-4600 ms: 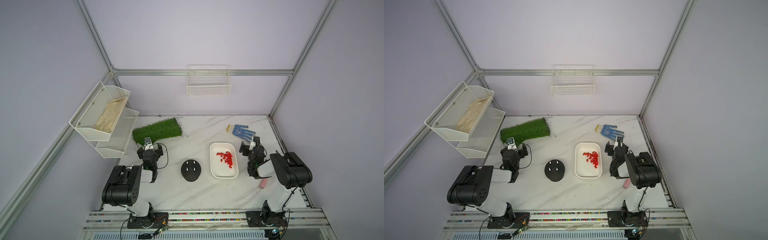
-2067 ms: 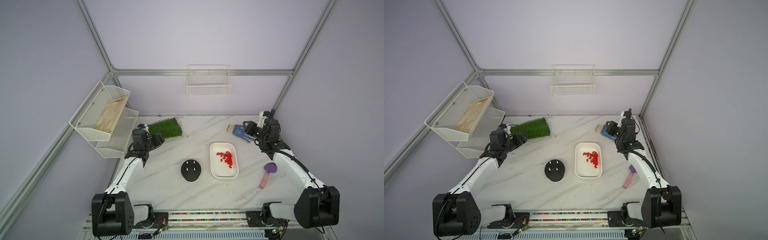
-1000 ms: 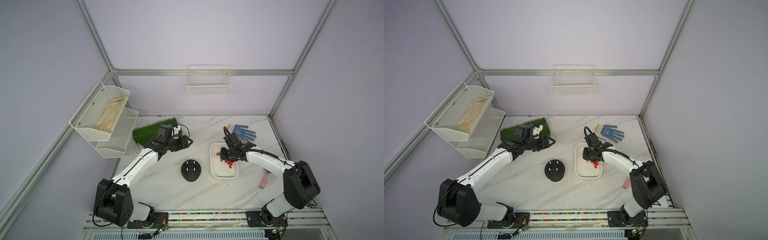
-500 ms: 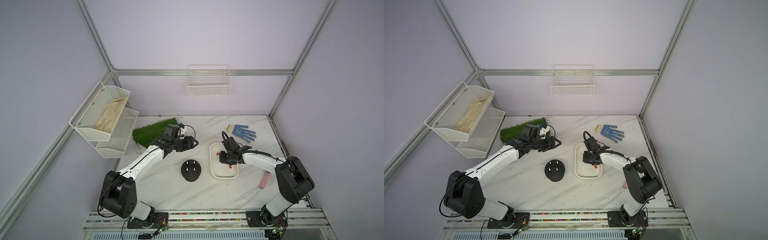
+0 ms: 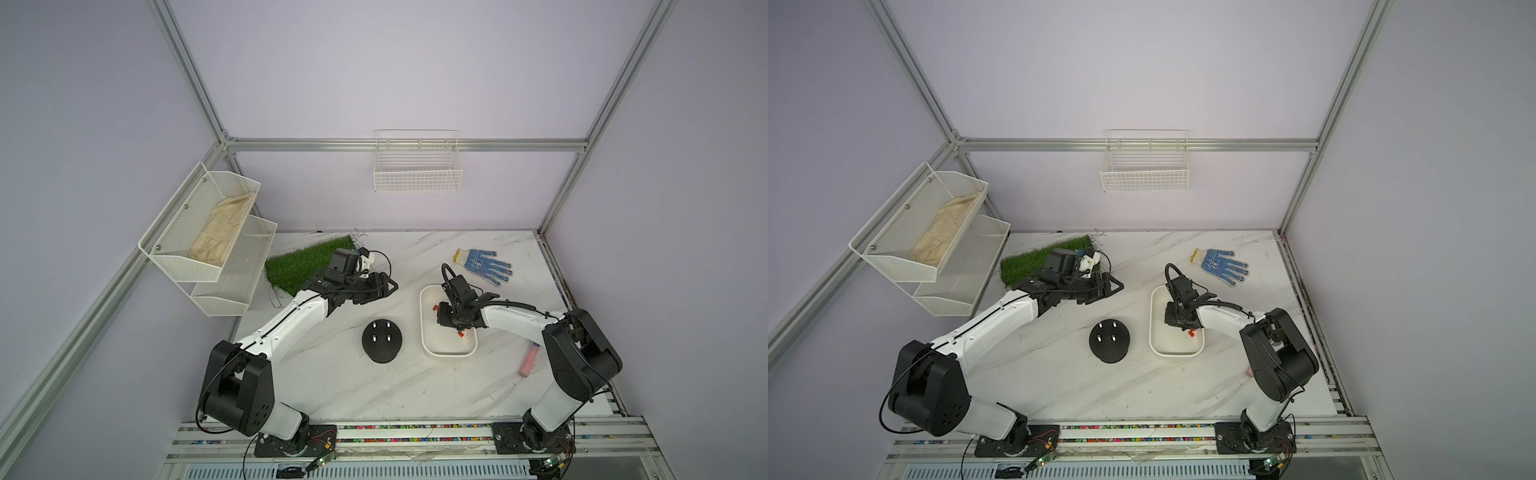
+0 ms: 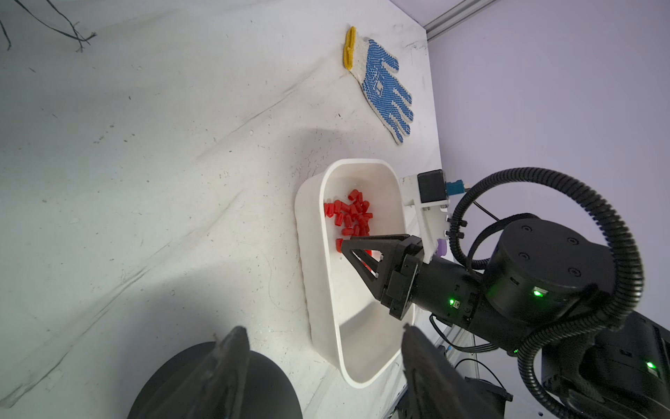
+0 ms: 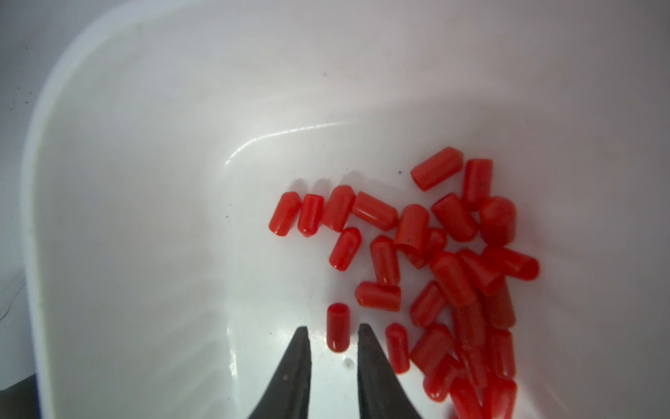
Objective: Cover the protruding screws with screw protection sleeves
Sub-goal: Pick up the screw protection sleeve from the storage box.
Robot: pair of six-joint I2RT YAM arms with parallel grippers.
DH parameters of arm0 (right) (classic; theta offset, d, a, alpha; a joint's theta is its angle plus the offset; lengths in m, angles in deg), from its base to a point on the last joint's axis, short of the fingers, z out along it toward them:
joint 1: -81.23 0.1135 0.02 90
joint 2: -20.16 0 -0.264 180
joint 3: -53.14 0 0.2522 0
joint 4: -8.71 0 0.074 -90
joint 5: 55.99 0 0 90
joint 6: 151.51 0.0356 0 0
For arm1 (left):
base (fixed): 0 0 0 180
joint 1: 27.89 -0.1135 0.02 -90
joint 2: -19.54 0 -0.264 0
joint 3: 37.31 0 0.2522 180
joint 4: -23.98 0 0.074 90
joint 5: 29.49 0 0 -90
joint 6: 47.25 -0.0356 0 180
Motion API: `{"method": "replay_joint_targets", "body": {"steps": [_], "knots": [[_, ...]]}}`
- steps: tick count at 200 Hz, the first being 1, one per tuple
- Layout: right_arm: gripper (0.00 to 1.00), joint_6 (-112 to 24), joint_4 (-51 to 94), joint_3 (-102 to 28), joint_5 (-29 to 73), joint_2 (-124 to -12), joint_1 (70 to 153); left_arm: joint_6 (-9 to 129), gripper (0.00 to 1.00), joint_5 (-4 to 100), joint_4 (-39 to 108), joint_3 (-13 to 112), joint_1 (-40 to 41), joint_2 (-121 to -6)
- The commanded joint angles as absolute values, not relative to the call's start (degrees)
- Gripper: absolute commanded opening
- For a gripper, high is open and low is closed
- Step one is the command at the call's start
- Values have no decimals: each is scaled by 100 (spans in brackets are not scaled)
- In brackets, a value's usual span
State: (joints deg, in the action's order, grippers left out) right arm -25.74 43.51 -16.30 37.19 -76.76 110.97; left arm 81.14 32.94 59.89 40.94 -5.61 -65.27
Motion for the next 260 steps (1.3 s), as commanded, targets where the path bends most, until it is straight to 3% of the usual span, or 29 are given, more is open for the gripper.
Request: {"method": "replay_joint_targets", "body": {"steps": [1, 137, 180, 260], "knots": [[26, -2460, 4186, -1582, 3848, -7797, 11142, 8117, 68, 3176, 5865, 4393, -531, -6518], [18, -2441, 4199, -1457, 3938, -7837, 11217, 8257, 68, 3233, 5762, 4256, -513, -6561], [23, -2476, 4251, -1459, 3925, -7773, 11240, 8293, 68, 3247, 5721, 4227, -508, -6571], [19, -2512, 4260, -1388, 3937, -7696, 11255, 8354, 68, 3238, 5663, 4203, -497, -6575]]}}
